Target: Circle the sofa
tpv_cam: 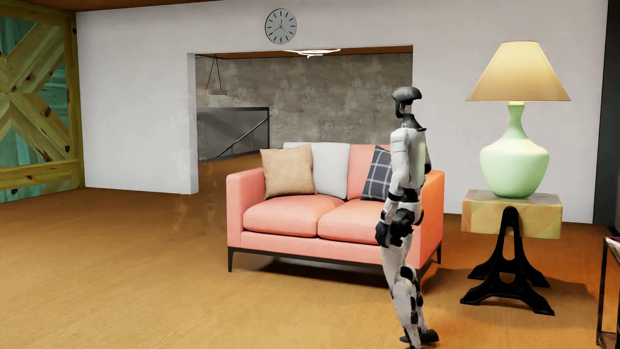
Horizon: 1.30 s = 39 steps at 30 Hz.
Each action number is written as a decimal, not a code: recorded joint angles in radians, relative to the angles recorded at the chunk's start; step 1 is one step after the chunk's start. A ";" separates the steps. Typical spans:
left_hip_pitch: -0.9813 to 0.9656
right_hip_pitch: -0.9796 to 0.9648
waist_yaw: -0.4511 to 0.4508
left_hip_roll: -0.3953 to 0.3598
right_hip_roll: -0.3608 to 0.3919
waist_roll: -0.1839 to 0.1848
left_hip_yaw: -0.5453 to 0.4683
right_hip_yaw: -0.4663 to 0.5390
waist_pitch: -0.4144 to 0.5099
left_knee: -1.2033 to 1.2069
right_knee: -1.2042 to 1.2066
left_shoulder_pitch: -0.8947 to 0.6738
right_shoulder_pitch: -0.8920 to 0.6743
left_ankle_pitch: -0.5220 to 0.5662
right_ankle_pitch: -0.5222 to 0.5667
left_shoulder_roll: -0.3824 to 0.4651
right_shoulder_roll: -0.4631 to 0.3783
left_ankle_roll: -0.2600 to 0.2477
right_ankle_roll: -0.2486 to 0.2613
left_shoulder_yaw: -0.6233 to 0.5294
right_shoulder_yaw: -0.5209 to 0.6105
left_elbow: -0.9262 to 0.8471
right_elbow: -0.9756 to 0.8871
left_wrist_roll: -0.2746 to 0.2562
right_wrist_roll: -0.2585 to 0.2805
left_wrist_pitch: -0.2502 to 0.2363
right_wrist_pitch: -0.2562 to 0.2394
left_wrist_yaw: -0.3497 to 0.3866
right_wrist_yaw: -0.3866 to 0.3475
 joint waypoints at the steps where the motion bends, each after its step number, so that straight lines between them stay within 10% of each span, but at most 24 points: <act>1: -0.027 -0.025 -0.026 0.004 0.010 0.001 0.000 0.000 -0.004 0.023 0.014 0.006 -0.008 -0.024 0.016 0.003 0.003 0.000 0.000 0.067 0.005 0.013 0.002 0.000 0.000 0.000 0.000 0.000 0.000; 3: -0.041 -0.022 -0.005 -0.002 0.018 0.003 0.000 0.000 -0.002 0.266 0.036 0.034 0.000 -0.201 0.021 0.005 -0.005 0.000 0.000 0.074 0.005 0.005 -0.017 0.000 0.000 0.000 0.000 0.000 0.000; 7: -0.269 0.088 0.037 0.028 0.032 0.025 0.000 0.000 0.076 0.688 0.043 0.067 -0.038 -0.178 -0.084 -0.014 -0.038 0.000 0.000 0.084 0.035 0.021 -0.071 0.000 0.000 0.000 0.000 0.000 0.000; 15: -0.610 0.360 0.248 0.058 -0.032 -0.008 0.000 0.000 0.077 0.388 -0.065 0.148 -0.150 0.042 -0.356 0.001 -0.031 0.000 0.000 0.099 -0.038 0.103 -0.104 0.000 0.000 0.000 0.000 0.000 0.000; 19: -0.668 0.430 0.321 0.039 -0.104 -0.048 0.000 0.000 0.075 0.590 0.006 0.145 -0.123 0.006 -0.199 0.014 -0.017 0.000 0.000 0.058 0.005 0.128 -0.034 0.000 0.000 0.000 0.000 0.000 0.000; 22: -0.536 0.292 0.244 -0.018 -0.133 -0.046 0.000 0.000 0.071 0.648 0.416 0.126 -0.028 -0.115 0.226 0.003 -0.015 0.000 0.000 0.116 0.042 0.122 -0.019 0.000 0.000 0.000 0.000 0.000 0.000; 25: -0.323 -0.044 0.095 -0.038 -0.101 -0.007 0.000 0.000 0.090 0.550 0.878 0.082 0.032 -0.180 0.219 -0.007 -0.018 0.000 0.000 0.140 0.024 0.020 0.007 0.000 0.000 0.000 0.000 0.000 0.000; 29: 0.033 -0.302 -0.123 -0.003 -0.057 0.049 0.000 0.000 0.100 0.321 0.346 0.036 0.109 -0.223 0.440 0.020 -0.050 0.000 0.000 0.183 0.050 -0.136 0.013 0.000 0.000 0.000 0.000 0.000 0.000; 33: 0.234 -0.397 -0.210 0.001 -0.069 0.056 0.000 0.000 0.066 0.279 -0.009 -0.038 0.154 -0.358 -0.130 0.041 -0.051 0.000 0.000 0.219 0.073 -0.169 0.043 0.000 0.000 0.000 0.000 0.000 0.000; 36: 0.268 -0.461 -0.248 0.068 -0.012 0.119 0.000 0.000 0.074 0.460 0.179 -0.003 0.156 -0.100 0.399 -0.002 -0.044 0.000 0.000 0.257 0.104 -0.090 0.072 0.000 0.000 0.000 0.000 0.000 0.000; 38: 0.132 -0.364 -0.193 0.103 0.050 0.133 0.000 0.000 0.064 0.832 0.242 0.060 0.156 0.230 0.380 -0.024 -0.037 0.000 0.000 0.223 0.077 -0.038 0.086 0.000 0.000 0.000 0.000 0.000 0.000; 39: 0.040 -0.283 -0.158 0.124 0.074 0.141 0.000 0.000 0.076 1.034 0.232 0.078 0.141 0.154 0.329 -0.022 -0.046 0.000 0.000 0.177 0.079 -0.024 0.059 0.000 0.000 0.000 0.000 0.000 0.000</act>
